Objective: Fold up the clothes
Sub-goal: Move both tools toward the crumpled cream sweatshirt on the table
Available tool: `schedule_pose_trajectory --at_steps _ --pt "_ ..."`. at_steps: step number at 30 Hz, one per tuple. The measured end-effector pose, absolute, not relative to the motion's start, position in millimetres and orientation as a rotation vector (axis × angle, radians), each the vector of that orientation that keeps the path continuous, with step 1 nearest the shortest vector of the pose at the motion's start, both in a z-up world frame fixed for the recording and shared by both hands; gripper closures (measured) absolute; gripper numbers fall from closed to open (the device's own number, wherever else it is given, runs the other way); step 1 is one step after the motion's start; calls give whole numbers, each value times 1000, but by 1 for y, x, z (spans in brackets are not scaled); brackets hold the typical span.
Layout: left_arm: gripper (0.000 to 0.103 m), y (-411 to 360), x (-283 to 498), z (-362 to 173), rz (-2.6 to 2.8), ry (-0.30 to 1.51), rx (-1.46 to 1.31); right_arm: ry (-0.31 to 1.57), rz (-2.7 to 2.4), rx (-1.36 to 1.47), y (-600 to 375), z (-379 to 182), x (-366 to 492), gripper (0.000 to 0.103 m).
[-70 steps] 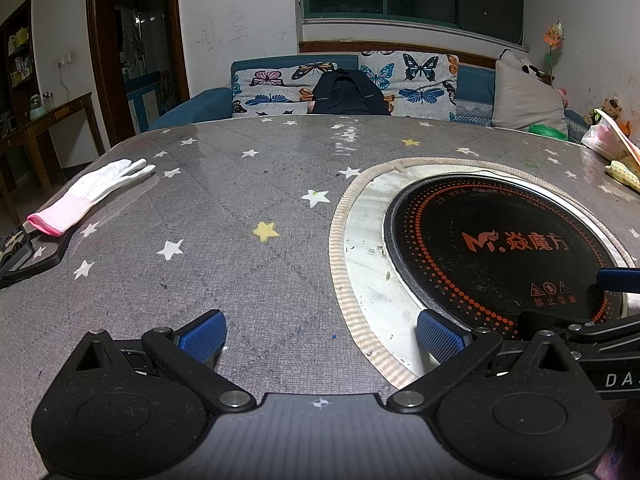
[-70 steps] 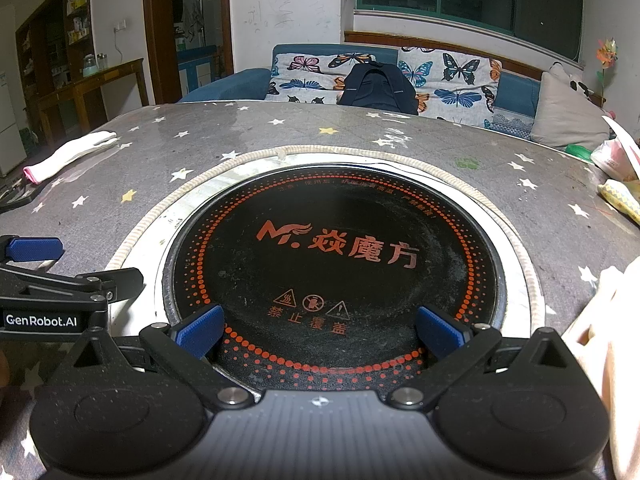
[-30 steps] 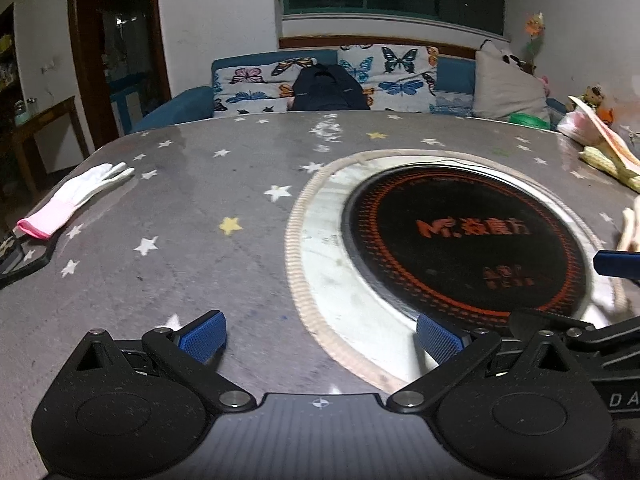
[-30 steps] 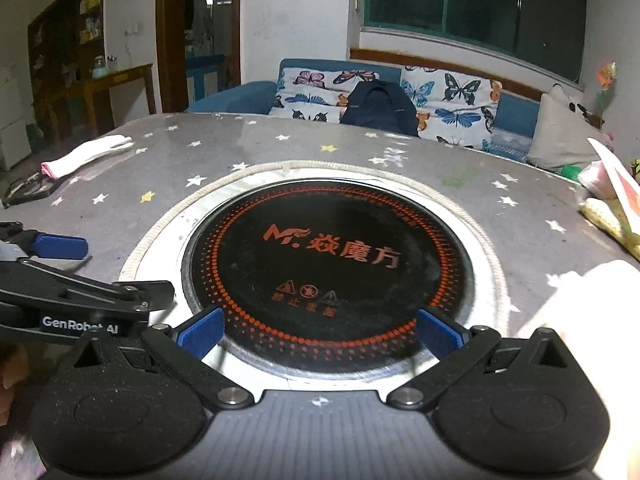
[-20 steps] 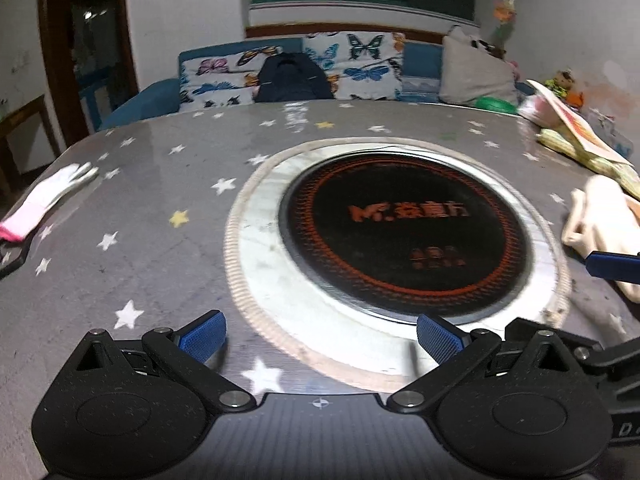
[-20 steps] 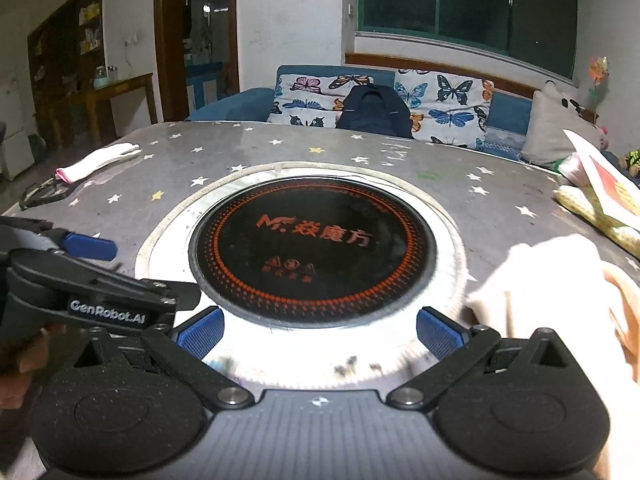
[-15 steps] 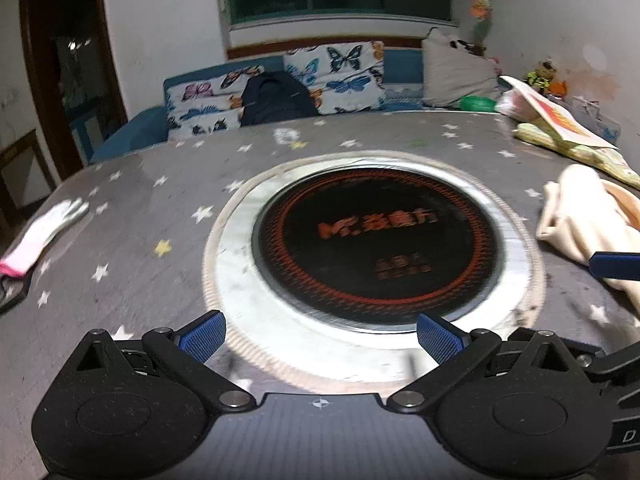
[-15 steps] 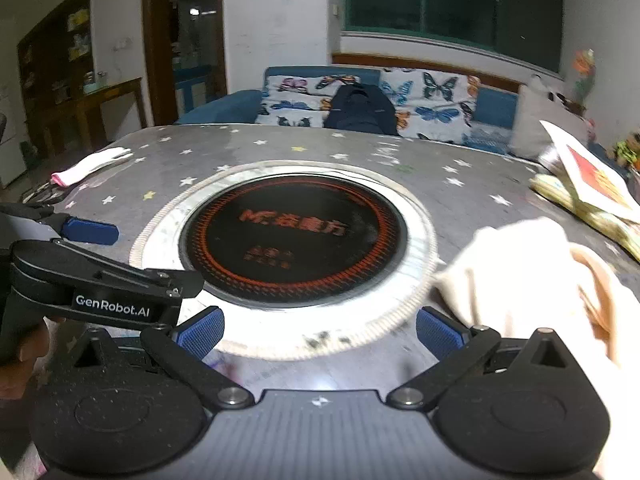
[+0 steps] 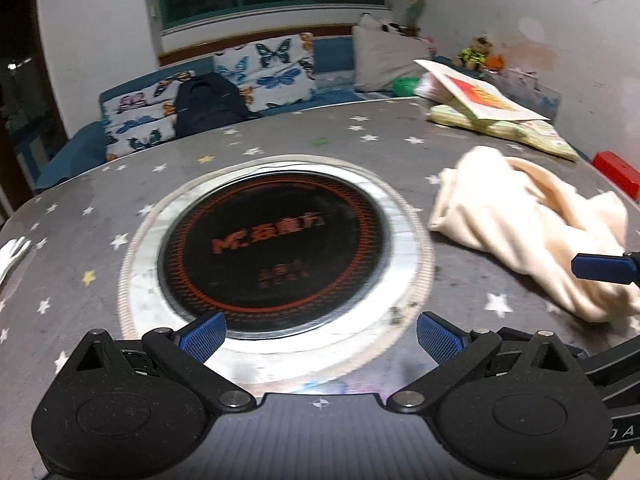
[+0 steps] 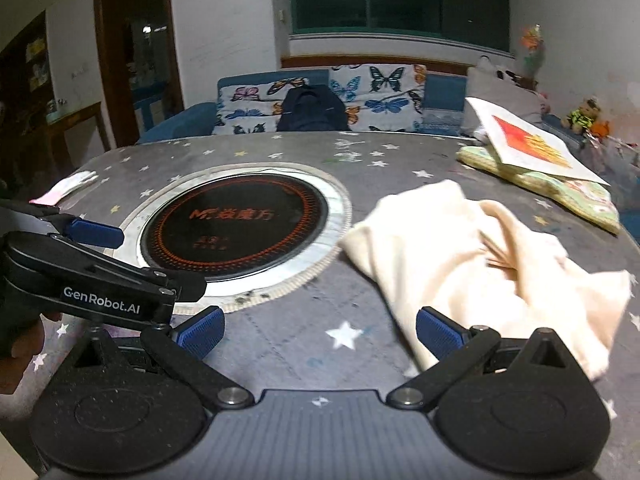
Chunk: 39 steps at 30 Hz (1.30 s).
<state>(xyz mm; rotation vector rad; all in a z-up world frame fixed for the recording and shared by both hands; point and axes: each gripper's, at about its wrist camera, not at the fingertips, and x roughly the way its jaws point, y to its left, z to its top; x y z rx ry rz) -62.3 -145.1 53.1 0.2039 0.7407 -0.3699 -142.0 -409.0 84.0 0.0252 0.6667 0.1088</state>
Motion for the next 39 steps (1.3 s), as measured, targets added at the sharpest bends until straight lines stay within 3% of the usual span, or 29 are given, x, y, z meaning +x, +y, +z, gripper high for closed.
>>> schedule_pose_trajectory --at_steps 15,27,33,39 --pt "0 -189 -74 64 -502 715 268 647 -25 99 -458 93 -174 2" --pt "0 -213 -68 74 -550 719 268 640 -46 125 -477 101 -183 10" --pt "0 -227 -64 79 -565 714 289 636 -54 127 -486 104 -188 15" --pt "1 -238 -60 80 -577 715 312 630 -40 131 -491 105 -188 26"
